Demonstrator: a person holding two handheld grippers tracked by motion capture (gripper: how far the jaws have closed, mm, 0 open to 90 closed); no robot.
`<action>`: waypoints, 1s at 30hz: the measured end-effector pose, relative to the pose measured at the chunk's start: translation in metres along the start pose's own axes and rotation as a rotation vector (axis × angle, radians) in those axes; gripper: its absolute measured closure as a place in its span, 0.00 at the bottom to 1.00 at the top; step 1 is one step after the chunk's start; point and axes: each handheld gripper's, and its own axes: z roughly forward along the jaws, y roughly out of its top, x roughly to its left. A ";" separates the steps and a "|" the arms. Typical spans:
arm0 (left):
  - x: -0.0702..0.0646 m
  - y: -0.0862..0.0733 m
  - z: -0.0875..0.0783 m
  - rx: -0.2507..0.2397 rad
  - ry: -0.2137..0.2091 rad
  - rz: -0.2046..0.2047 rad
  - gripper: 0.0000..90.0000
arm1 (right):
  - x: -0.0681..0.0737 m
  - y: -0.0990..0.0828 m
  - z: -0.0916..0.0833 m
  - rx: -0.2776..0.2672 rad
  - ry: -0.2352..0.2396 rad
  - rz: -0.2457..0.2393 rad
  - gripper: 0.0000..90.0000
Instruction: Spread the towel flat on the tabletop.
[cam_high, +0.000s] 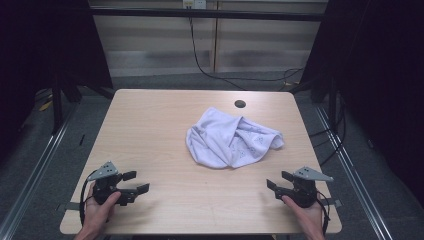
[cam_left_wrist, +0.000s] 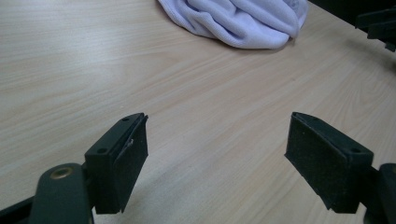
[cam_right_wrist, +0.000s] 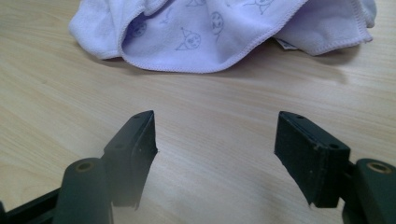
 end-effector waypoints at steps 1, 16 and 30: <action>0.001 0.000 0.000 0.002 0.004 -0.001 0.23 | 0.001 0.000 0.000 0.010 0.001 0.007 0.32; 0.003 0.004 0.000 -0.033 0.014 -0.013 0.25 | 0.006 0.037 0.020 0.079 0.144 -0.009 0.35; 0.003 0.007 0.008 0.006 -0.004 0.031 0.25 | 0.006 0.087 0.082 0.104 0.196 -0.074 0.28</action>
